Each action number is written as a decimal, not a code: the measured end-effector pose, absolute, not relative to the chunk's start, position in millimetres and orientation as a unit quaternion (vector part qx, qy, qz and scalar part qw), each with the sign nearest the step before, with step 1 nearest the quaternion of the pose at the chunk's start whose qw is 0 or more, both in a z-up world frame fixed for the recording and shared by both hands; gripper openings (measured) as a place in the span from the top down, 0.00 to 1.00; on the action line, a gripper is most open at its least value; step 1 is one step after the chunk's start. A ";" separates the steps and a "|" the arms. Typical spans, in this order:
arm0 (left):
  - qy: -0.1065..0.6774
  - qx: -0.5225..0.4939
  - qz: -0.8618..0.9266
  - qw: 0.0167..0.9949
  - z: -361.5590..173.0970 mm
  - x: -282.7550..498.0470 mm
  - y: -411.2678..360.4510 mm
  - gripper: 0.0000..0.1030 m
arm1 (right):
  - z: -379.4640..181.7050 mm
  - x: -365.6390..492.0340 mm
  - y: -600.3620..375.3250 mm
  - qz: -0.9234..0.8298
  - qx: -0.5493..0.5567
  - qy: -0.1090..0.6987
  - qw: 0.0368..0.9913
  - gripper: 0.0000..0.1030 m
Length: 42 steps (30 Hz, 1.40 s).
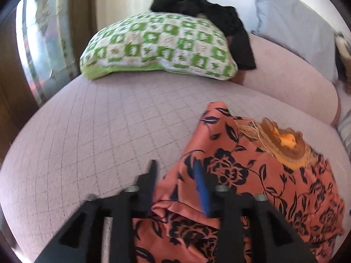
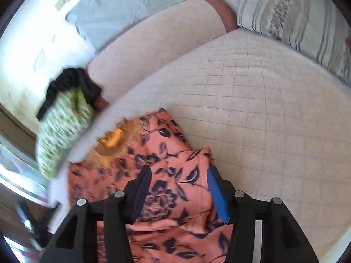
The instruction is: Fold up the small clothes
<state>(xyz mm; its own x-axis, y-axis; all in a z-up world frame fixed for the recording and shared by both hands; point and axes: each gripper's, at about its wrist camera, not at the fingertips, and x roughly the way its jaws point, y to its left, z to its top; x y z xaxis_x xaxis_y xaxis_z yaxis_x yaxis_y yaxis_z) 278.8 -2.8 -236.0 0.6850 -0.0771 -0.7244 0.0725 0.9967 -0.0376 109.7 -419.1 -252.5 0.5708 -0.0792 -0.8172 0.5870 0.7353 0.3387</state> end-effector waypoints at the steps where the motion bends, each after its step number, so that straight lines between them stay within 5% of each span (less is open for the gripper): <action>1: 0.391 0.013 -0.038 0.920 -238.8 277.0 -11.1 0.44 | -261.6 120.5 -421.4 -0.200 0.307 0.427 0.827 0.45; 6: 0.414 0.065 -0.046 0.907 -258.3 278.2 -38.3 0.44 | -289.5 143.1 -437.0 -0.182 0.329 0.431 0.820 0.48; 7: 0.417 0.069 -0.044 0.905 -261.4 280.1 -40.9 0.44 | -289.7 144.2 -435.3 -0.182 0.314 0.432 0.825 0.63; 11: 0.417 0.059 -0.029 0.906 -263.5 284.0 -39.1 0.44 | -261.4 147.3 -413.4 -0.181 0.224 0.400 0.870 0.93; 19: 0.401 0.039 0.004 0.915 -255.6 284.3 -28.7 0.44 | -222.7 146.5 -408.7 -0.142 0.217 0.260 0.930 0.94; 25: 0.428 0.043 0.025 0.902 -267.9 292.2 -24.5 0.44 | -298.0 202.0 -445.2 -0.240 0.186 0.417 0.857 0.94; 31: 0.425 0.021 -0.029 0.904 -258.0 287.7 -30.4 0.39 | -250.0 177.5 -411.1 -0.135 0.237 0.343 0.899 0.93; 34: 0.451 0.034 -0.068 0.889 -265.9 286.8 -43.9 0.23 | -257.4 186.5 -377.6 -0.058 0.245 0.392 0.885 0.90; 38: 0.447 0.119 -0.056 0.885 -282.6 282.8 -64.9 0.20 | -304.1 212.5 -341.2 -0.027 0.226 0.506 0.832 0.89; 42: 0.440 0.104 -0.061 0.890 -271.8 277.5 -62.3 0.20 | -296.9 211.1 -339.8 -0.024 0.236 0.492 0.838 0.89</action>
